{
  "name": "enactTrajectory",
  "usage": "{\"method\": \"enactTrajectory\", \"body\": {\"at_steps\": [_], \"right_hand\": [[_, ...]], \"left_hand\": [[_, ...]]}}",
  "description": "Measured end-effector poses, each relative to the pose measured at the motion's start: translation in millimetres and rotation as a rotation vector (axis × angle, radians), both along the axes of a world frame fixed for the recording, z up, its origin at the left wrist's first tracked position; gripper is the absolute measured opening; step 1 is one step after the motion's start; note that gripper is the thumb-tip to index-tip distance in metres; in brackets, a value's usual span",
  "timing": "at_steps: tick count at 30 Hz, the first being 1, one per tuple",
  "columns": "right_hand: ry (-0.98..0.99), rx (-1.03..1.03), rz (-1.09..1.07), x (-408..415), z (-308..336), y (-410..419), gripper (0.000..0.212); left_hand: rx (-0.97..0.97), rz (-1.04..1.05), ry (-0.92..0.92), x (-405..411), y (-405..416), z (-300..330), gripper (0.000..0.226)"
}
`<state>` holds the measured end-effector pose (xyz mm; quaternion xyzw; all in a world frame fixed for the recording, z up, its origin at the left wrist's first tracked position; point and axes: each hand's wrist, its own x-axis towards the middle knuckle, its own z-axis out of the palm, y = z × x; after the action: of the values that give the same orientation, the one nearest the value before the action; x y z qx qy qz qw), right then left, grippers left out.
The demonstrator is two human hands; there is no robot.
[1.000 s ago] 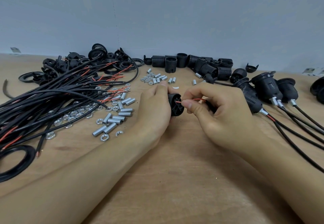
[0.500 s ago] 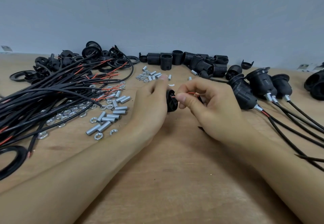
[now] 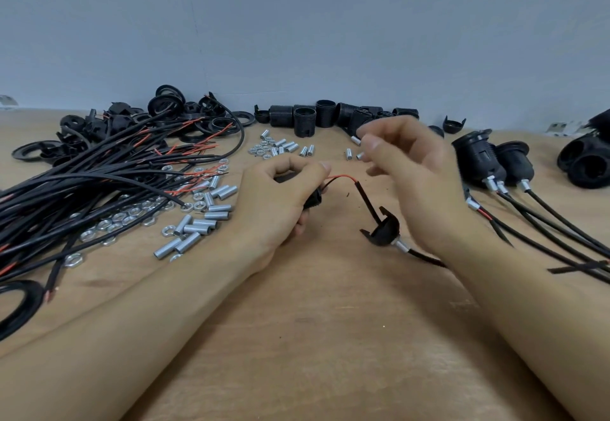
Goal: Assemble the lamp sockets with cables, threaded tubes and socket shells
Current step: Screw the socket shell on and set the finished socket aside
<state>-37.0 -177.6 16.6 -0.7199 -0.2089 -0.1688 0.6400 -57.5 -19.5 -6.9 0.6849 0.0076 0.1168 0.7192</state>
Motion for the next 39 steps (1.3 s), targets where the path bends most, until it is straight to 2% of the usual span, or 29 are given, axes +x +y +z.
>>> {"method": "enactTrajectory", "body": {"at_steps": [1,3,5,7,9,15,18,21,23,27,29,33,35,39], "right_hand": [[0.005,-0.07,-0.04,2.3,5.8,-7.2,0.008],[0.086,-0.428,-0.026,6.9,15.9,-28.0,0.026],[0.268,-0.811,0.116,5.6,22.2,-41.7,0.04],[0.373,-1.043,0.219,2.8,20.7,-43.4,0.046],[0.332,-1.022,0.222,4.4,16.0,-39.0,0.039],[0.196,-0.633,0.269,4.6,0.1,-25.5,0.037],[0.025,-0.708,0.223,4.8,-5.7,-22.6,0.046],[-0.108,-0.653,0.196,4.4,-2.9,-22.6,0.038],[-0.141,-0.658,0.179,3.5,-0.7,-23.2,0.034],[-0.135,-0.724,0.17,0.9,-1.2,-21.7,0.045],[-0.142,-0.773,0.145,-1.0,0.1,-20.4,0.043],[-0.28,-0.931,0.116,-6.8,6.7,-16.6,0.036],[-0.29,-0.988,0.075,-5.7,7.8,-16.8,0.041],[-0.276,-1.078,0.046,-3.2,4.8,-16.6,0.065]], "left_hand": [[0.006,0.013,0.003,0.7,-0.2,-0.2,0.025],[0.021,0.029,0.007,0.9,-0.5,-0.4,0.024],[0.033,0.032,0.006,0.9,-0.7,-0.2,0.024],[0.04,0.033,0.008,0.6,-1.2,-0.4,0.025],[0.044,0.039,0.018,0.4,-1.3,-0.7,0.023],[0.039,0.047,0.0,0.4,1.1,0.7,0.023],[0.019,0.06,0.003,0.7,3.2,2.4,0.024],[0.018,0.078,0.012,1.7,4.0,2.1,0.026],[0.047,0.072,0.008,1.6,2.8,1.0,0.025],[0.115,0.076,-0.035,-0.4,2.1,0.1,0.019],[0.138,0.087,-0.052,-0.2,3.3,-0.6,0.02],[0.187,0.089,-0.081,-0.6,3.1,-2.0,0.019],[0.206,0.092,-0.092,-1.4,1.9,-2.1,0.014],[0.34,0.134,-0.143,-1.9,2.3,-4.6,0.015]]}}
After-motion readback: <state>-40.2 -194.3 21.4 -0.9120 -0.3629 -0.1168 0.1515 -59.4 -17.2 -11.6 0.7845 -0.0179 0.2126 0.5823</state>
